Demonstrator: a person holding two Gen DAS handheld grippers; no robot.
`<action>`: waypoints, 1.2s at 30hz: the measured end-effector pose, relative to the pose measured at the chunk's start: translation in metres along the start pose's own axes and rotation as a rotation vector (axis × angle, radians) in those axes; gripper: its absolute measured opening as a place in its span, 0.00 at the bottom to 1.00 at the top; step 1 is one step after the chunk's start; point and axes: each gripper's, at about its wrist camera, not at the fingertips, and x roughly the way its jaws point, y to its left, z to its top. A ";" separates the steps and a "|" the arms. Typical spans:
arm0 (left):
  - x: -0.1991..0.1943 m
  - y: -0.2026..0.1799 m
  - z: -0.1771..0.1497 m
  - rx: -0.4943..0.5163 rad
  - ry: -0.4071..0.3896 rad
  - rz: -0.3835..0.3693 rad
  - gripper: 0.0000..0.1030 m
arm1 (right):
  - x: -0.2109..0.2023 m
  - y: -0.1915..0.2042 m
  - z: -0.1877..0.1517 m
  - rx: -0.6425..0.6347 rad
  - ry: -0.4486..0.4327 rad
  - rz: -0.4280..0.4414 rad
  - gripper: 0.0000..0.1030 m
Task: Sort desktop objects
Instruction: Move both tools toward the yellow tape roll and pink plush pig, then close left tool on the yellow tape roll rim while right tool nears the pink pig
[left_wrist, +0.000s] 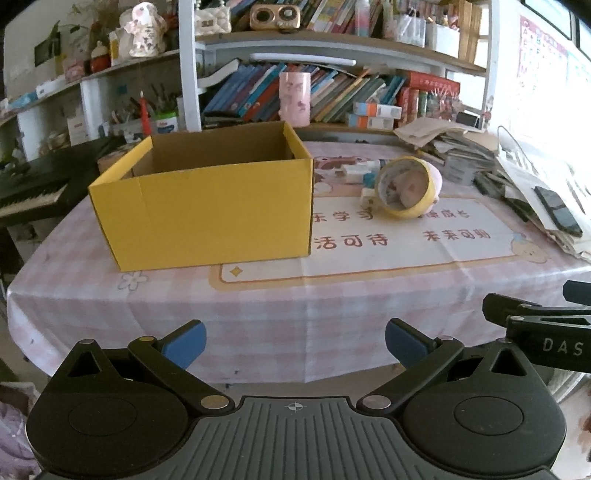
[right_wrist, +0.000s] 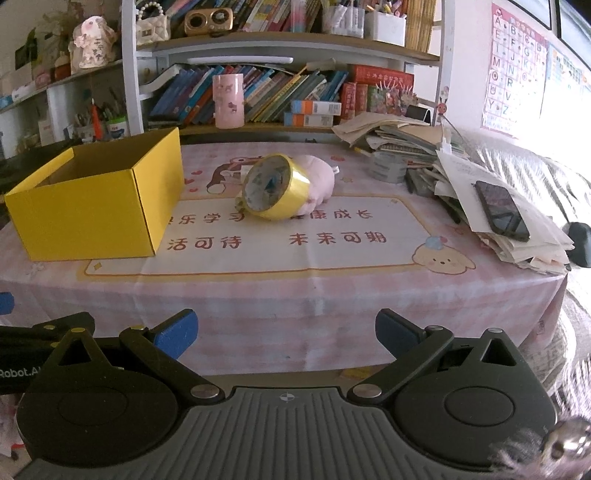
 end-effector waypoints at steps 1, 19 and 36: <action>0.000 0.000 0.000 0.003 0.001 0.001 1.00 | 0.001 0.000 0.000 0.000 0.001 0.001 1.00; -0.001 -0.002 0.009 0.026 -0.007 -0.032 1.00 | 0.003 -0.002 0.003 0.060 0.006 0.030 1.00; -0.004 -0.007 0.015 0.020 -0.033 -0.039 1.00 | -0.005 -0.017 0.007 0.110 -0.023 0.012 1.00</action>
